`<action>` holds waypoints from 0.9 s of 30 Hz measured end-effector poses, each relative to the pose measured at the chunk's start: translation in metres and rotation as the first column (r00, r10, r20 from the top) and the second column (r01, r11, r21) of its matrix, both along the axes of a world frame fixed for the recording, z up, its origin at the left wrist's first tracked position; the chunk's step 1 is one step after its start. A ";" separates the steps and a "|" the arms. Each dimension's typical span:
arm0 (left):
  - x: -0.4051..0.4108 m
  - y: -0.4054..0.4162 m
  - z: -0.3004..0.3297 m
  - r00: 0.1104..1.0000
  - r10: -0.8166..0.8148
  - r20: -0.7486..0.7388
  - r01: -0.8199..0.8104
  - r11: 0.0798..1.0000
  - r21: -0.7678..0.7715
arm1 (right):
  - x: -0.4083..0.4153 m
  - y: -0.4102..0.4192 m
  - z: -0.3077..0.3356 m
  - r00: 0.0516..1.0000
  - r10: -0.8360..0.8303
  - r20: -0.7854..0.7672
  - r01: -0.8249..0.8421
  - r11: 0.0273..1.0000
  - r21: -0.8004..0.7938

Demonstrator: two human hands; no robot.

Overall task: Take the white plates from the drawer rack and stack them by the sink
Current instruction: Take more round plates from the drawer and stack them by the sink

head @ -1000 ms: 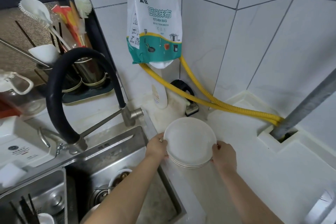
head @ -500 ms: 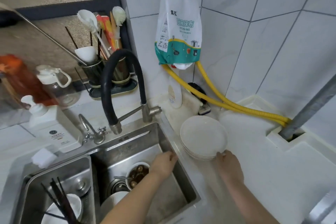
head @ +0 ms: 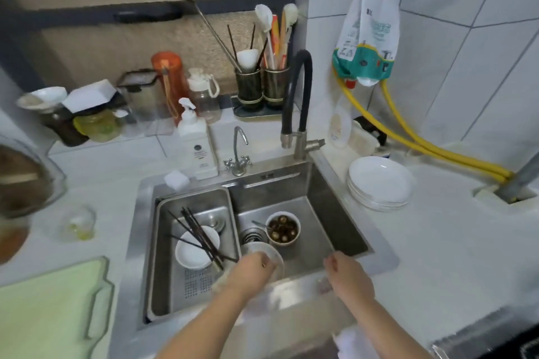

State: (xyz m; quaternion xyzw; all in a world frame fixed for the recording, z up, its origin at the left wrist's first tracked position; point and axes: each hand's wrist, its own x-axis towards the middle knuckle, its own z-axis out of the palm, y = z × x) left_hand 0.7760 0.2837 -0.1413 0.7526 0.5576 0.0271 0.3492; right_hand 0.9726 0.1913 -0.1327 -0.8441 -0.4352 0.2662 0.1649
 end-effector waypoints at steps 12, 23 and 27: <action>-0.155 -0.096 -0.011 0.961 0.273 -0.042 -0.273 0.962 0.015 | -0.158 -0.031 0.000 0.922 0.382 0.066 -0.383 0.924 0.002; -0.225 -0.216 -0.017 0.813 0.580 -0.048 -0.582 0.811 -0.056 | -0.238 -0.090 -0.016 0.622 0.782 0.034 -0.781 0.623 -0.028; -0.242 -0.273 -0.024 0.740 0.666 -0.092 -0.673 0.733 -0.098 | -0.262 -0.118 -0.036 0.541 0.840 -0.048 -0.840 0.537 -0.073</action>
